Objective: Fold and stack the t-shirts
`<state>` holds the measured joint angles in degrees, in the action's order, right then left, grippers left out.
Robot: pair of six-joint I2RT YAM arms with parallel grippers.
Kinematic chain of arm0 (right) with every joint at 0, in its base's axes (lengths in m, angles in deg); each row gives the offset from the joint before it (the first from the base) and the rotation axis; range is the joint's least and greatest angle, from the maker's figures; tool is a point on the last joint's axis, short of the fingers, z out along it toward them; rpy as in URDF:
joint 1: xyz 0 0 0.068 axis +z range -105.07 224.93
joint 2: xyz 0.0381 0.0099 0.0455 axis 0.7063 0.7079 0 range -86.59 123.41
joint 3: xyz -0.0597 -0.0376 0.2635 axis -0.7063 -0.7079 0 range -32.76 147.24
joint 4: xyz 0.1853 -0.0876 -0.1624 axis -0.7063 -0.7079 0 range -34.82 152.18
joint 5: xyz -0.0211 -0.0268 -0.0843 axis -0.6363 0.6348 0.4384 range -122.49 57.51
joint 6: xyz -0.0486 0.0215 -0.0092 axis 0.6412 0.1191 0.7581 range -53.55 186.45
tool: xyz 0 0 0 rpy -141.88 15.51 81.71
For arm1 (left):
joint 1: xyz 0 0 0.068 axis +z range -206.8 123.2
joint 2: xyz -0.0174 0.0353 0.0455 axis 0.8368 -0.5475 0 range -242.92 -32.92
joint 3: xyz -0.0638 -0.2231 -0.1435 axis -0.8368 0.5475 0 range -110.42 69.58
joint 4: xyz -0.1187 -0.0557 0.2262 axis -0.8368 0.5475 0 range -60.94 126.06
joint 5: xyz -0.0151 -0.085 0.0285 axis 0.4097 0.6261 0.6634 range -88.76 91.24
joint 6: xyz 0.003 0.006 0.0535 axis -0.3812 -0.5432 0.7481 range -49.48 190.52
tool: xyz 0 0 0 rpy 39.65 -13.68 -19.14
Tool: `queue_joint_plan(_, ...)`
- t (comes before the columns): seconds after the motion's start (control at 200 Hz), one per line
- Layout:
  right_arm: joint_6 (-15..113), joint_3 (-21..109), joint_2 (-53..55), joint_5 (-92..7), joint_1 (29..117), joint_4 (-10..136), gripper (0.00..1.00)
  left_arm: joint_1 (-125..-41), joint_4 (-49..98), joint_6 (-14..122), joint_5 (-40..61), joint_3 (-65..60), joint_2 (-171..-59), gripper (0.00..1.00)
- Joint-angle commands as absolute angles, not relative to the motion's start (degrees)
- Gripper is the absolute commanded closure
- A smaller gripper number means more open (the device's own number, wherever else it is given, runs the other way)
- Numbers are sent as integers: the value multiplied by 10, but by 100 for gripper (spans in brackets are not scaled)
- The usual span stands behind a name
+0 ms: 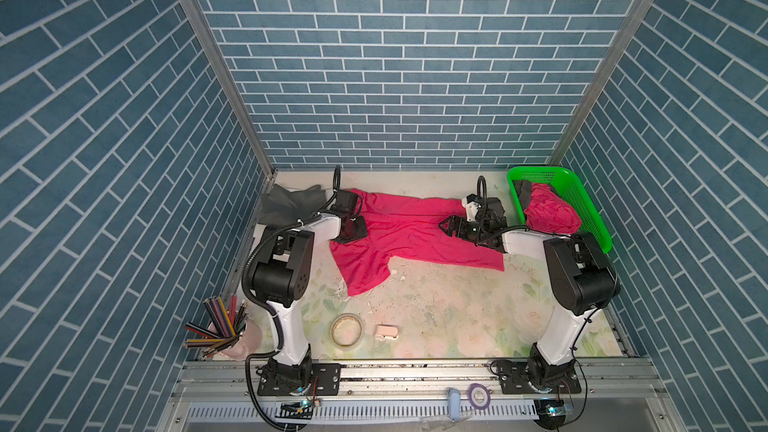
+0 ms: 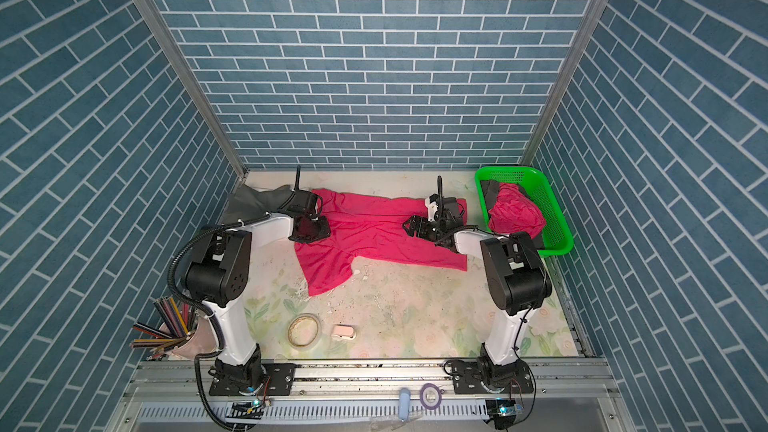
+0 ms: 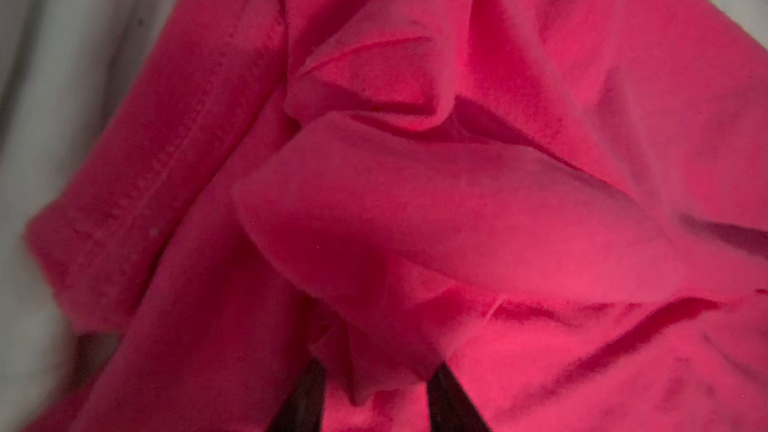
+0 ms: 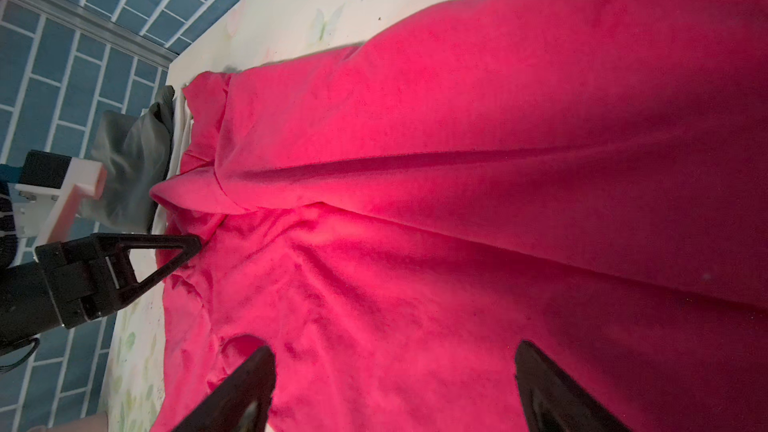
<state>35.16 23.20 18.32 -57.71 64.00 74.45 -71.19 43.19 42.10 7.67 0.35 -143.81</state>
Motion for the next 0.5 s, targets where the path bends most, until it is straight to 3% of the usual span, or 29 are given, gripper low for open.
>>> queue_joint_plan(0.0, 341, 226, 164, -590, 641, 754, 10, -720, 432, 426, 48, -13, -1444, 74)
queue_joint_plan(0.18, 340, 208, 148, -588, 636, 753, 10, -720, 442, 430, 51, -16, -1432, 100)
queue_joint_plan(0.495, 334, 206, 138, -593, 631, 748, 11, -721, 453, 433, 80, -11, -1406, 100)
